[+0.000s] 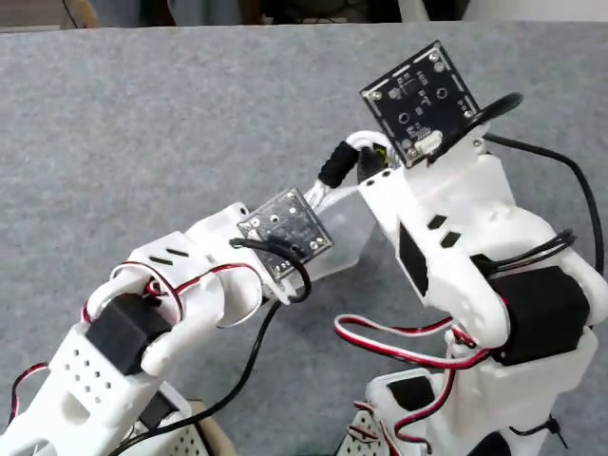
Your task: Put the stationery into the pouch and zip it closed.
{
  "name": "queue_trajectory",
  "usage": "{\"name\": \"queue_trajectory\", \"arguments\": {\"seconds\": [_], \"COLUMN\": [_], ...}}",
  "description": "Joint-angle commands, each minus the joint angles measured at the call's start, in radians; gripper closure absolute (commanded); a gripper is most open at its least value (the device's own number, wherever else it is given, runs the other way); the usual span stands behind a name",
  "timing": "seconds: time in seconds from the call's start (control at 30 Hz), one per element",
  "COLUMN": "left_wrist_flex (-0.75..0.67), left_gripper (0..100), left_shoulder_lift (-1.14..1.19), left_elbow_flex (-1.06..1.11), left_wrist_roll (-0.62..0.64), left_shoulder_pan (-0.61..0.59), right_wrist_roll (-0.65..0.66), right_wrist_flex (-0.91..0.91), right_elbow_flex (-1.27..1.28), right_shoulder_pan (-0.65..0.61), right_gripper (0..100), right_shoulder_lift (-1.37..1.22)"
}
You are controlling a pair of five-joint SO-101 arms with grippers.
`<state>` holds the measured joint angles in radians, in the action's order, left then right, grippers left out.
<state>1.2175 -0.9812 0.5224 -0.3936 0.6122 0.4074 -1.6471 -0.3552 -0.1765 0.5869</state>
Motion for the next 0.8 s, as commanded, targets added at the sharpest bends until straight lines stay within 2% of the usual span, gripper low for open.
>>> {"name": "queue_trajectory", "arguments": {"seconds": [0.0,0.2,0.47,0.77], "left_wrist_flex": [0.075,0.107,0.121,0.143], "left_gripper": [97,97,97,97], "left_shoulder_lift": [-0.012,-0.014,-0.015,-0.014], "left_elbow_flex": [-0.061,-0.105,-0.107,-0.097], "left_wrist_roll": [0.038,0.094,0.097,0.092], "left_shoulder_pan": [-0.001,-0.047,-0.059,-0.058], "right_wrist_roll": [0.002,0.006,0.009,0.008], "right_wrist_flex": [0.029,0.029,0.046,0.218], "right_elbow_flex": [-0.001,-0.001,0.002,0.024], "right_shoulder_pan": [0.069,0.123,0.173,0.203], "right_gripper": [98.6,98.6,98.6,98.6], "right_shoulder_lift": [0.01,0.01,0.004,0.01]}}
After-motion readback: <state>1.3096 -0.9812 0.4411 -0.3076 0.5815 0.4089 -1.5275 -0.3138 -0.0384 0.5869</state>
